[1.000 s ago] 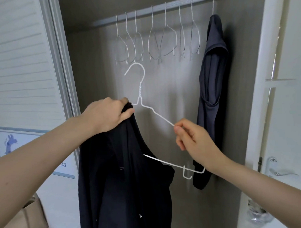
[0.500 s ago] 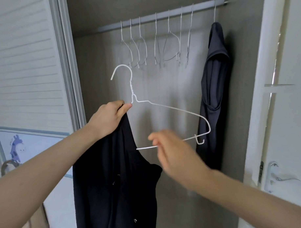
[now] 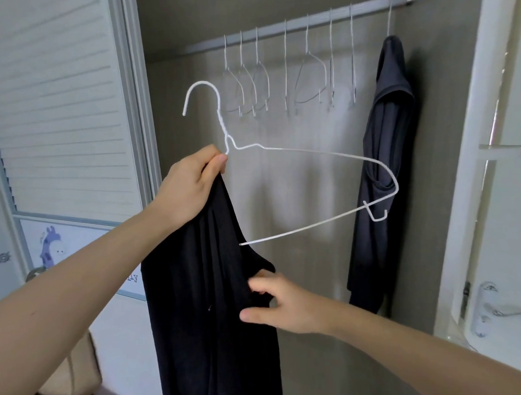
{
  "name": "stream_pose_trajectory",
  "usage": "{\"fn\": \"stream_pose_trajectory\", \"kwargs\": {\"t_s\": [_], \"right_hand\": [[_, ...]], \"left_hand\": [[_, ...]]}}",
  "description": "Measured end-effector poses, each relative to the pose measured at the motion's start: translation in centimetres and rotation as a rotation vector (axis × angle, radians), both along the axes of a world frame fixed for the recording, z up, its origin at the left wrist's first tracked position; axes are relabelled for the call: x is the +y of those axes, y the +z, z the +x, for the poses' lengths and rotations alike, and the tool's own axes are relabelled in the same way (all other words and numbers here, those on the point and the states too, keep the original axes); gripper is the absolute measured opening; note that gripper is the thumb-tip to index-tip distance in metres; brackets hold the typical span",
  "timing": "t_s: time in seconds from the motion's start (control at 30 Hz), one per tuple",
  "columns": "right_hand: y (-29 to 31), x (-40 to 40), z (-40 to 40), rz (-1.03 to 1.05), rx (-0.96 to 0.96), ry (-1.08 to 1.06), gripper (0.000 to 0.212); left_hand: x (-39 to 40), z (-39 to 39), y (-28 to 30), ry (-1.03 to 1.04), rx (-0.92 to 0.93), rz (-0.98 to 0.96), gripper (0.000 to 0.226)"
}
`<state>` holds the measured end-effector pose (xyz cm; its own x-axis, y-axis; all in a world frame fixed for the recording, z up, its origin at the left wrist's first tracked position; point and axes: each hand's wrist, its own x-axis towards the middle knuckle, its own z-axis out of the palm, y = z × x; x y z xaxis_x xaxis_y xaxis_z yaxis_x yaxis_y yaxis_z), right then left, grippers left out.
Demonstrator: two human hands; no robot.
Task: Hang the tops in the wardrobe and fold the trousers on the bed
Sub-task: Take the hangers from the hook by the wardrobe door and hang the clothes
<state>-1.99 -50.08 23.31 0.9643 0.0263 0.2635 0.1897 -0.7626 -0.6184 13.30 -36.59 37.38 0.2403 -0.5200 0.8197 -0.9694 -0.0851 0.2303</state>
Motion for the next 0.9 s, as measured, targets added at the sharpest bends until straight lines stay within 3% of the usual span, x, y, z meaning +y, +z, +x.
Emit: {"fn": "stream_pose_trajectory", "kwargs": {"t_s": [0.03, 0.13, 0.23, 0.37, 0.47, 0.53, 0.67, 0.8, 0.9], "right_hand": [[-0.5, 0.1, -0.1, -0.037, 0.037, 0.028, 0.016], [-1.5, -1.3, -1.2, -0.259, 0.065, -0.008, 0.033], [-0.2, -4.1, -3.4, -0.326, 0.053, -0.071, 0.034], [2.5, -8.0, -5.9, -0.828, -0.049, -0.279, 0.037], [4.1, -9.8, -7.1, -1.012, -0.136, -0.365, 0.037], [4.9, -10.4, -7.3, -0.974, -0.183, -0.352, 0.034], [6.9, -9.1, -5.8, -0.553, -0.267, -0.304, 0.017], [7.9, -6.6, -3.2, -0.458, -0.402, -0.335, 0.018], [8.9, -6.0, -2.3, -0.275, -0.438, -0.400, 0.013]], "left_hand": [[0.1, 0.2, 0.0, 0.003, -0.006, -0.005, 0.030], [1.1, 1.5, -0.3, 0.033, -0.036, -0.034, 0.023], [2.8, 3.8, -0.8, 0.121, -0.056, -0.037, 0.014], [4.2, 5.6, -2.6, 0.203, -0.136, 0.068, 0.020], [4.3, 5.9, -3.9, 0.265, -0.316, 0.155, 0.036], [4.0, 5.7, -4.4, 0.271, -0.439, 0.194, 0.038], [1.7, 4.1, -4.7, 0.264, -0.573, 0.246, 0.042], [-1.7, 1.1, -4.8, 0.152, -0.472, 0.222, 0.039], [-3.2, -0.7, -4.3, 0.073, -0.415, 0.189, 0.041]]}}
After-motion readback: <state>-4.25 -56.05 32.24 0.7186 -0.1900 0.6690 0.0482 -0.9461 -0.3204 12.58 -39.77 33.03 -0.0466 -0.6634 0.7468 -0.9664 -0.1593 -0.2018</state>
